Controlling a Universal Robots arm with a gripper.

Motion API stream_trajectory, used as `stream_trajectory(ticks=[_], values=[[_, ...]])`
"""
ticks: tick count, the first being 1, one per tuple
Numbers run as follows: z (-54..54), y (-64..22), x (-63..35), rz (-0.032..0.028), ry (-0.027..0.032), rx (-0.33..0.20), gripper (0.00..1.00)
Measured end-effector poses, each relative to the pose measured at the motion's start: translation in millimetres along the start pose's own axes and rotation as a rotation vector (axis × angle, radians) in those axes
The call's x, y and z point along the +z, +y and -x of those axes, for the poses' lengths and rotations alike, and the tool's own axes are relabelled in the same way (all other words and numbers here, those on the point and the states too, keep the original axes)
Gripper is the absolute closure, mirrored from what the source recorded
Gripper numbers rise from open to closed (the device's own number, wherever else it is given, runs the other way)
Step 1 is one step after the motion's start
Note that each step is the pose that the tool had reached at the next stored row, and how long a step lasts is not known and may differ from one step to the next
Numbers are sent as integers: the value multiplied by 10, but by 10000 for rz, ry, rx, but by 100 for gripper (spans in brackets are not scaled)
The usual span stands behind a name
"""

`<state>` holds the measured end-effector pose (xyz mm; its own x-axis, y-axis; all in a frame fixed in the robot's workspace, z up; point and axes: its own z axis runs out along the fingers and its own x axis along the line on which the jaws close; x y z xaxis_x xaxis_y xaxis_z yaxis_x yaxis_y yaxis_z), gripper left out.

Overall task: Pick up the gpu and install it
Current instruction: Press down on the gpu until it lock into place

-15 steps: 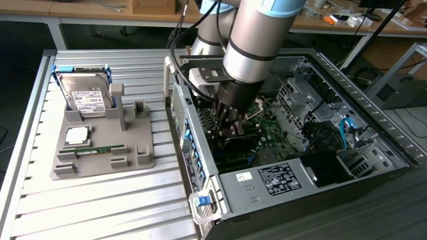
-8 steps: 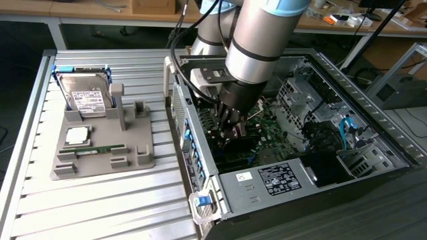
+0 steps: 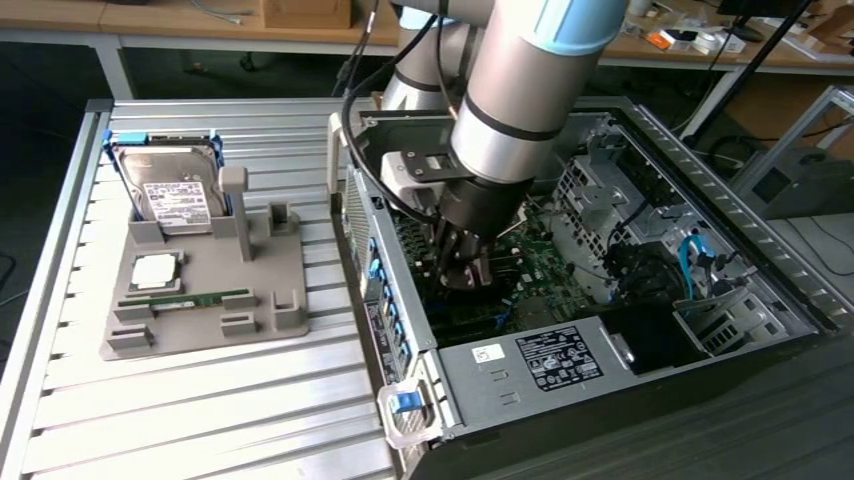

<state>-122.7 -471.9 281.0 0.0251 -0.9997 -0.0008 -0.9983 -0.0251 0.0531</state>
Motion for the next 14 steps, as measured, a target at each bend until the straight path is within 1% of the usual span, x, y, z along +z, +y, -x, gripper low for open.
stream_trajectory(ticks=[3, 6, 14], values=[[0, -3, 54, 21, -2, 0, 89], [0, -5, 93, 25, -2, 0, 89], [8, -4, 143, 26, -1, -1, 89]])
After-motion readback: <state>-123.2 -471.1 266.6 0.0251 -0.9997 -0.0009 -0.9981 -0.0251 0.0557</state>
